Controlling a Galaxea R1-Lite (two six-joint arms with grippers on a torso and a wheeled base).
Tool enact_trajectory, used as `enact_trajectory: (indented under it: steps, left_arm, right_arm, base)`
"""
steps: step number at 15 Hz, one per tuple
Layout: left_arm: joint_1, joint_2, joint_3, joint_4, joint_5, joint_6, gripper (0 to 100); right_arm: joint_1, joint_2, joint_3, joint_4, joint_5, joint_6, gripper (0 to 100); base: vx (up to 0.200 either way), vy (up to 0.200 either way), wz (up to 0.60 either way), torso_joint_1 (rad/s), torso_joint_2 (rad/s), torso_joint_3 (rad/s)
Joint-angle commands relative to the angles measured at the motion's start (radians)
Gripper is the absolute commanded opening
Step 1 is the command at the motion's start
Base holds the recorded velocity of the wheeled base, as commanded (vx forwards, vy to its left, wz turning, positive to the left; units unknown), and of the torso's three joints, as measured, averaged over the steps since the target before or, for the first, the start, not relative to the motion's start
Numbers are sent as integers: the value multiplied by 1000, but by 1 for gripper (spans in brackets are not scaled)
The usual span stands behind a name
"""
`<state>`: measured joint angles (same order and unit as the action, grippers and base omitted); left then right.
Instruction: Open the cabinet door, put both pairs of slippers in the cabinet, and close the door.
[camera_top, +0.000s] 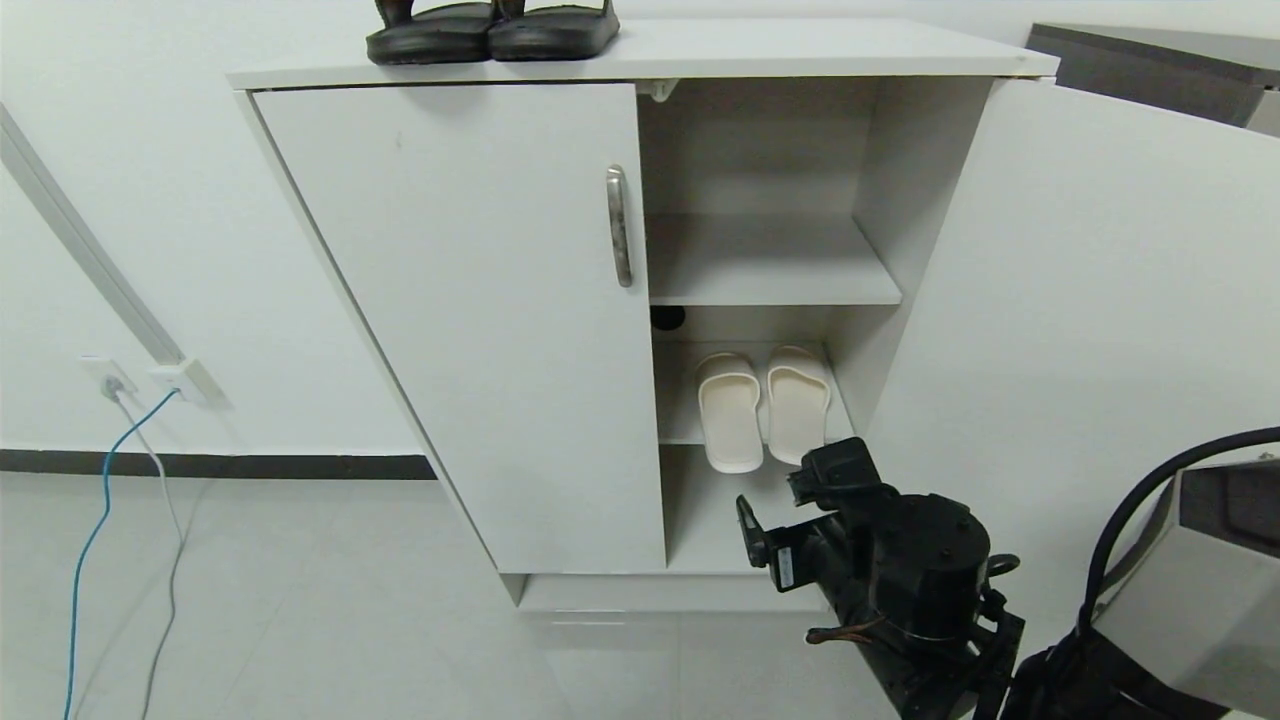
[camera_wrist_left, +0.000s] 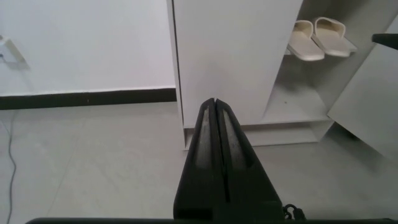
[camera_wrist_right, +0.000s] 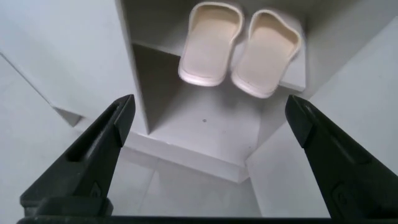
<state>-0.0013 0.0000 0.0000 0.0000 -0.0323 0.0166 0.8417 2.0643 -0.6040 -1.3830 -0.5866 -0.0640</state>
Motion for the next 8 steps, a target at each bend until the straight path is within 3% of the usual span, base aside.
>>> enact_trajectory:
  steps: [1, 8]
  left_arm:
    - [0, 2, 0, 0, 0, -3, 0]
    - [0, 2, 0, 0, 0, -4, 0]
  right_arm:
    - [4, 5, 0, -2, 1, 0, 100]
    - [4, -6, 6, -2, 1, 4, 100]
  base:
    - [0, 0, 0, 0, 0, 0]
    - [0, 0, 0, 0, 0, 0]
